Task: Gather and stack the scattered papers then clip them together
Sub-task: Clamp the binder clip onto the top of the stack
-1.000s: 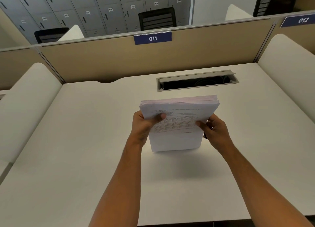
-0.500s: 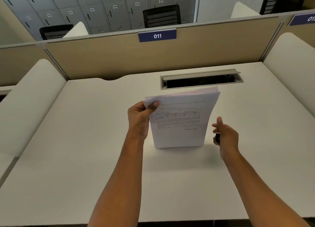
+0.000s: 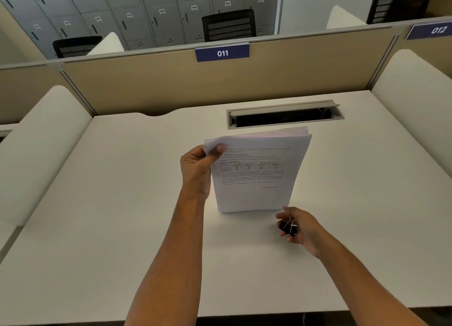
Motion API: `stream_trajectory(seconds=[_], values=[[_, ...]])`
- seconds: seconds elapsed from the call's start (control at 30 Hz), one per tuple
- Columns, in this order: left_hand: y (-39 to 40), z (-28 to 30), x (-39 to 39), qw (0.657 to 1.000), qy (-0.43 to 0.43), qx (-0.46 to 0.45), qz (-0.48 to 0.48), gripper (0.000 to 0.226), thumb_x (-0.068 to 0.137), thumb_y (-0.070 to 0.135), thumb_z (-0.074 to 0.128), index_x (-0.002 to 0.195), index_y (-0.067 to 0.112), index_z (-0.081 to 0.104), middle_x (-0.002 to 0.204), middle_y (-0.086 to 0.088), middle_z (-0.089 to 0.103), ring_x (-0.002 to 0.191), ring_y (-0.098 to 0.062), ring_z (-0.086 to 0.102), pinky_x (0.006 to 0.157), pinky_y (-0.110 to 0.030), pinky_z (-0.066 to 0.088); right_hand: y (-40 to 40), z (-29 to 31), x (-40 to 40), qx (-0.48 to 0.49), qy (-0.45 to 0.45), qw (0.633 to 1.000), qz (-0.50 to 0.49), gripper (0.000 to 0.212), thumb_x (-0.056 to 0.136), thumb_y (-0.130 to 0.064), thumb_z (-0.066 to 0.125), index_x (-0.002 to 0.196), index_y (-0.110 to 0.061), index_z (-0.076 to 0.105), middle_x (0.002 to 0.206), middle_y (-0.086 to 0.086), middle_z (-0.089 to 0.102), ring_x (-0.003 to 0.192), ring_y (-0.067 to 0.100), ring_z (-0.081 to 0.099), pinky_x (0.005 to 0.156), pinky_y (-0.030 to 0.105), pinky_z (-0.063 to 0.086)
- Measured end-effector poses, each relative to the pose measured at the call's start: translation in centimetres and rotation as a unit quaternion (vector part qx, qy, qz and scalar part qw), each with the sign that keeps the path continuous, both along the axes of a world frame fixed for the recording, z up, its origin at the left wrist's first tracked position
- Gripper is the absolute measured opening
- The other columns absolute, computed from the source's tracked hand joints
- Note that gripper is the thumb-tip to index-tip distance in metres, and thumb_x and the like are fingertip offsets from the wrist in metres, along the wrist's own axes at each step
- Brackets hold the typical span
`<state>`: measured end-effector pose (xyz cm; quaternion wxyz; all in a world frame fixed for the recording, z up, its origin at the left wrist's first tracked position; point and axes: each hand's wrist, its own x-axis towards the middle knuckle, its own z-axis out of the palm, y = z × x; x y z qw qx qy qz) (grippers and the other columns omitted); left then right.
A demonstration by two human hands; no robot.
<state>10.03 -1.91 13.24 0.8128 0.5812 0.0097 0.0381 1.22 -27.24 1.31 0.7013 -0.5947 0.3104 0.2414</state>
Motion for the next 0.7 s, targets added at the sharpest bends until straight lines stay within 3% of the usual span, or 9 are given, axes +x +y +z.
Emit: stream_trajectory(seconds=[0.2,0.53,0.7], values=[[0.1,0.0,0.1,1.000,0.002,-0.003,-0.006,0.009,0.078,0.026,0.081,0.085,0.027,0.084,0.087,0.002,0.078,0.083,-0.015,0.072,0.077,-0.031,0.060,0.7,0.8,-0.8,0.056,-0.081,0.992,0.076,0.026,0.104,-0.018,0.059,0.124,-0.002,0.066,0.118,0.022,0.068,0.091,0.026,0.074,0.073,0.035,0.060],[0.3,0.0,0.3,1.000,0.005,-0.021,-0.018,0.007,0.080,0.017,0.081,0.084,0.023,0.084,0.085,0.002,0.077,0.081,-0.016,0.071,0.073,-0.031,0.061,3.0,4.3,-1.0,0.069,-0.187,0.972,0.121,0.041,0.095,-0.039,0.067,0.130,-0.018,0.066,0.118,0.018,0.071,0.101,0.036,0.074,0.082,0.038,0.061],[0.3,0.0,0.1,0.999,-0.001,-0.021,-0.023,0.007,0.080,0.018,0.083,0.085,0.024,0.084,0.085,0.003,0.077,0.081,-0.014,0.072,0.074,-0.031,0.061,3.7,6.0,-0.5,-0.022,-0.243,0.956,0.165,0.039,0.099,-0.043,0.063,0.135,-0.030,0.056,0.114,-0.002,0.078,0.100,0.010,0.069,0.082,0.026,0.047]])
